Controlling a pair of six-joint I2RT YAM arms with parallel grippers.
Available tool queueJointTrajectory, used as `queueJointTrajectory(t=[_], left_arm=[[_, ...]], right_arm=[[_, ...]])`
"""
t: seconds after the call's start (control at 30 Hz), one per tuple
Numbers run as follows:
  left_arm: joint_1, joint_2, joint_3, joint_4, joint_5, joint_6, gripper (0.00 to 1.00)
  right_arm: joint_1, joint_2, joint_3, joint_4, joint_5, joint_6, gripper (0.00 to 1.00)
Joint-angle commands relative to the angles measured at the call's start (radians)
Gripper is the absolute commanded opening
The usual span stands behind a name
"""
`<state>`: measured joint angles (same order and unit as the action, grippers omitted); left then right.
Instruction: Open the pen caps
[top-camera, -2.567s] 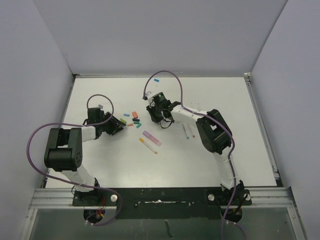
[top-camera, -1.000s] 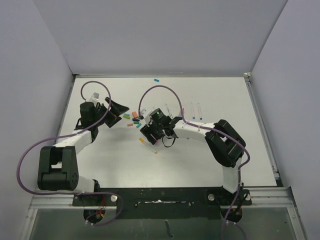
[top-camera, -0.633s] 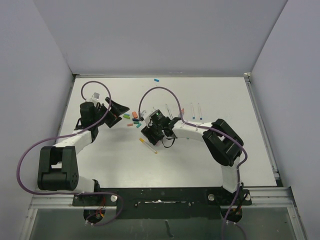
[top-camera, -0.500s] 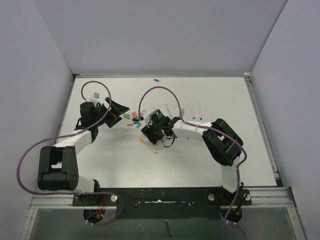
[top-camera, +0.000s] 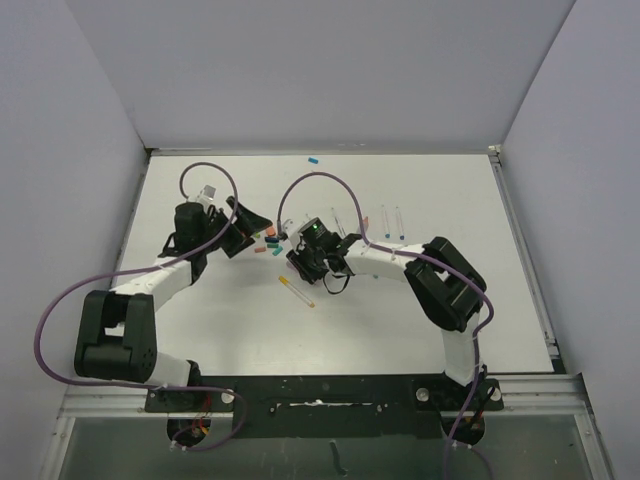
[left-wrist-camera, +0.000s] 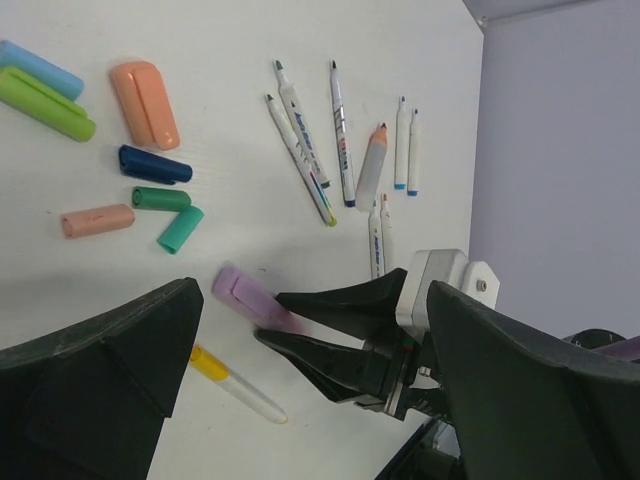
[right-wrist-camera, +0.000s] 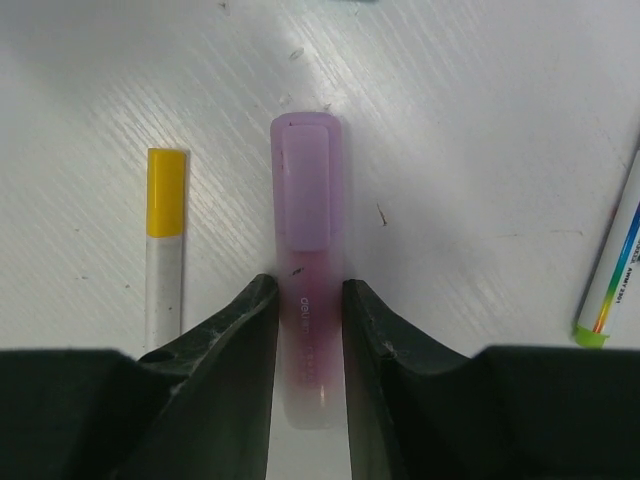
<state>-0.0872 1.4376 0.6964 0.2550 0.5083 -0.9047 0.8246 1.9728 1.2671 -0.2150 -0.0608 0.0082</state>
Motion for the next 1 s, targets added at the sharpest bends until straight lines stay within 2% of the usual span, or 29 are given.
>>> queueJointTrajectory(t=[0.0,0.17,0.47,0.77,0.97], left_arm=[[-0.08,0.006,0.074,0.002,-0.055,0.03,0.98],[-0.165,0.057,0.084,0.007,-0.089,0.021,0.98],[-0.219,0.124,0.138,0.049,-0.102,-0.01,0.96],[-0.249,0.166,0.156,0.113,-0.09,-0.042,0.85],[-0.267,0.174,0.152,0.148,-0.09,-0.056,0.68]], right_arm=[[-0.035,-0.07,-0.01,0.051,-0.049,0.041,0.05],[-0.1,-0.174,-0.049,0.134,-0.165,0.109,0.03],[-0.131,-0.248,-0.055,0.161,-0.263,0.159,0.02],[-0.131,-0.255,-0.061,0.197,-0.317,0.196,0.01],[-0.133,-0.253,-0.065,0.226,-0.336,0.226,0.01]])
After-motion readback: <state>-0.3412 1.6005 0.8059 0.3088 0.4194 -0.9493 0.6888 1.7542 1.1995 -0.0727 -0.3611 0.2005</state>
